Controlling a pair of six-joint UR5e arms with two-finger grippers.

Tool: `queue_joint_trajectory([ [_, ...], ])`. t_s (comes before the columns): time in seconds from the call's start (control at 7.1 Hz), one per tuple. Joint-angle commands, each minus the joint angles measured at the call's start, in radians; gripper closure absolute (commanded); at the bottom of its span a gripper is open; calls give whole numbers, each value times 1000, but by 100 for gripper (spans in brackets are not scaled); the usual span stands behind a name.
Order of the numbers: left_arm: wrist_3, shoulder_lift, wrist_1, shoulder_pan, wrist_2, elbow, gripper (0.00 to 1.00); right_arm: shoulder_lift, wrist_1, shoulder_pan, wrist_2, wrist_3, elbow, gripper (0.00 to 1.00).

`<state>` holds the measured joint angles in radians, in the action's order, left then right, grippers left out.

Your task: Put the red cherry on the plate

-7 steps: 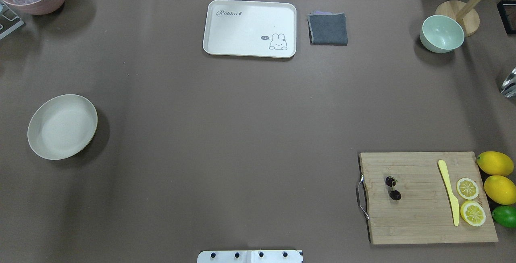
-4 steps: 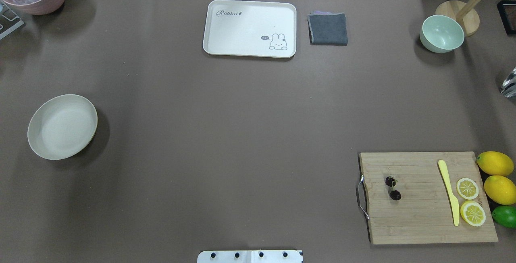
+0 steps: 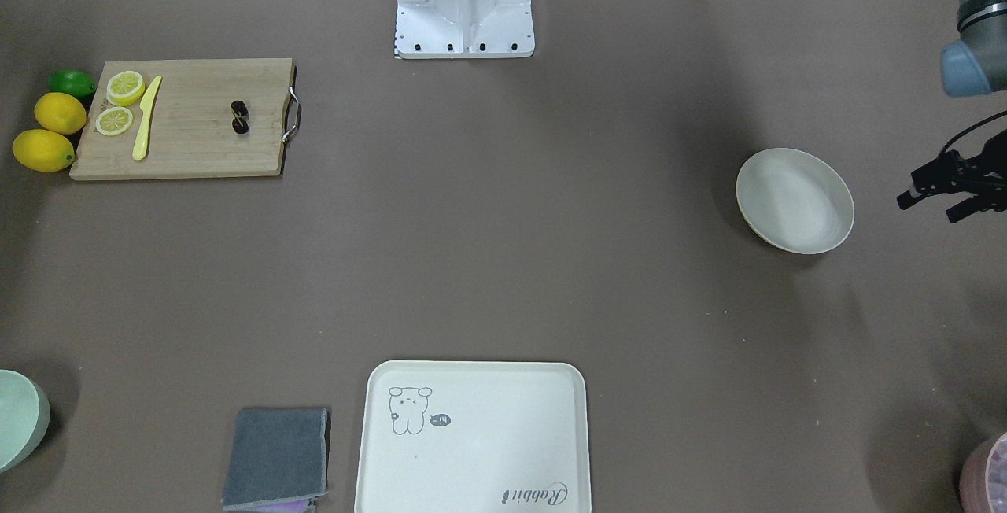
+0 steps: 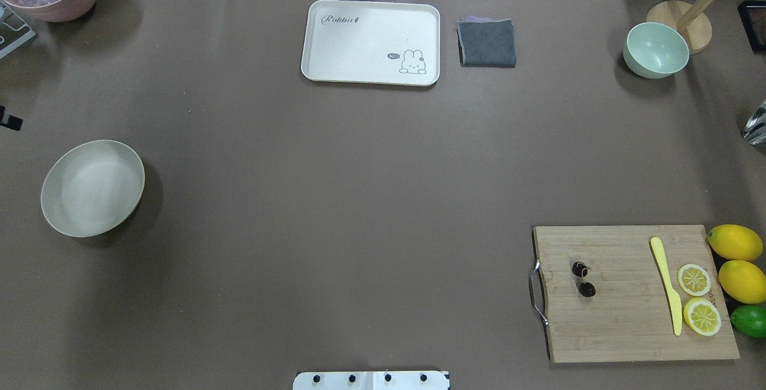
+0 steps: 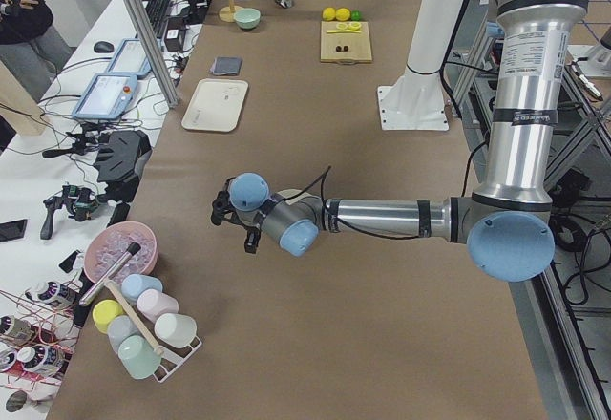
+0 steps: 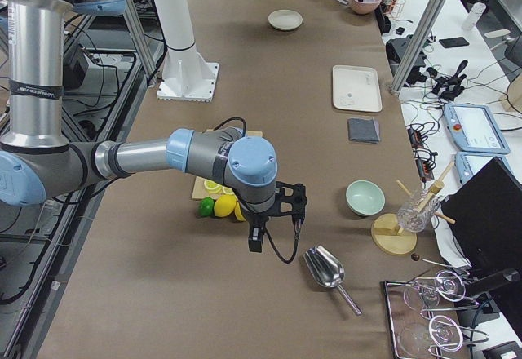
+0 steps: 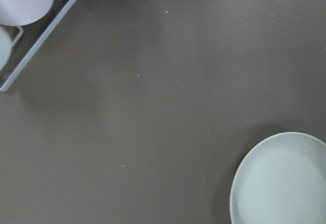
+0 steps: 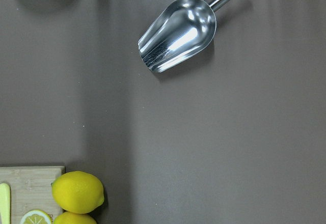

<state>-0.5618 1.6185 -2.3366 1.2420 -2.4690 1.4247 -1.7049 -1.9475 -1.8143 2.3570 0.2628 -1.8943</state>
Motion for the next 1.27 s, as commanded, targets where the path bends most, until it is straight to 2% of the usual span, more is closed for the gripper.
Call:
queue_joint_trajectory([
  [0.0,-134,1,-219,-116,91,-79,2,-4,-1,-11,1,1,-3,0],
  [0.42,-158,-12,-272,-130,91,-81,3,-12,-1,-23,1,1,-3,0],
  [1.13,-155,-63,-372,-147,99,-99,13,-12,-1,-25,8,-1,-5,0],
])
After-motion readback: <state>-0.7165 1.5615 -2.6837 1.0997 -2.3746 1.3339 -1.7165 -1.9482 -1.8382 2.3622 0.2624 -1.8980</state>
